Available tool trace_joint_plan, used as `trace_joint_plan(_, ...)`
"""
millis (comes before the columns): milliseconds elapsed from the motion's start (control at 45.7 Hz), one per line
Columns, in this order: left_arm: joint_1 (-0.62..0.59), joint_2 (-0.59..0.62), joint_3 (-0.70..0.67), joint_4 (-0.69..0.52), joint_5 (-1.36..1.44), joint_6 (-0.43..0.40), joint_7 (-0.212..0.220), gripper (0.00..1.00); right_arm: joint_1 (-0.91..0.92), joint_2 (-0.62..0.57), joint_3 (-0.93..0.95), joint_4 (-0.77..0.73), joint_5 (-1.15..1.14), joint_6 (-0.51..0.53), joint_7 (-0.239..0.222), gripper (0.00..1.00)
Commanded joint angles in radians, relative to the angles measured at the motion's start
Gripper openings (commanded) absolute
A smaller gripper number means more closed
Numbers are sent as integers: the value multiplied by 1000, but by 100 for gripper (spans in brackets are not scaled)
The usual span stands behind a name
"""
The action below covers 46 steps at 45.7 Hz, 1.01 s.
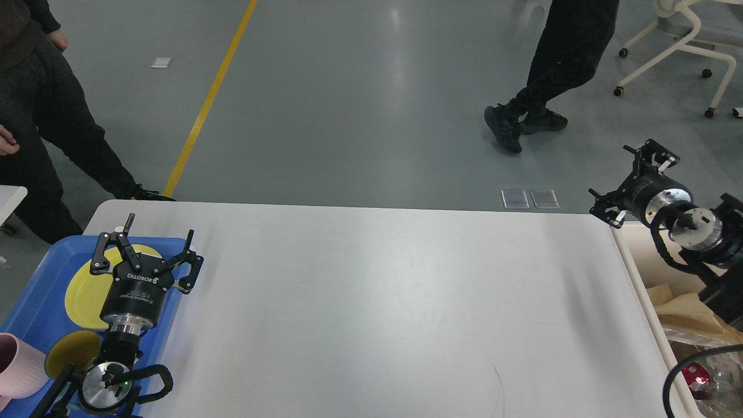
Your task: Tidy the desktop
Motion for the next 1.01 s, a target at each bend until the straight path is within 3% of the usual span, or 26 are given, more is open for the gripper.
trace_joint_plan(0, 0, 0, 0, 0, 0, -1, 0, 96, -122, 57, 148, 115, -94, 2, 202, 100)
trace_joint_plan(66, 0, 0, 0, 0, 1, -1, 0, 96, -178, 94, 191, 157, -146, 2, 268, 100)
trace_joint_plan(394, 0, 0, 0, 0, 1, -1, 1, 96, -409, 226, 336, 310, -264, 0, 435, 100)
trace_joint_plan(569, 0, 0, 0, 0, 0, 1, 1, 96, -424, 226, 346, 295, -281, -1, 489, 100)
trace_joint_plan(679, 0, 0, 0, 0, 0, -1, 1, 96, -435, 220, 353, 278, -263, 14, 488, 100)
trace_joint_plan(832, 0, 0, 0, 0, 0, 1, 1, 96, -442, 217, 392, 183, -224, 195, 495, 100)
trace_joint_plan(985, 0, 0, 0, 1, 0, 1, 1, 96, -444, 217, 396, 138, -224, 217, 534, 100)
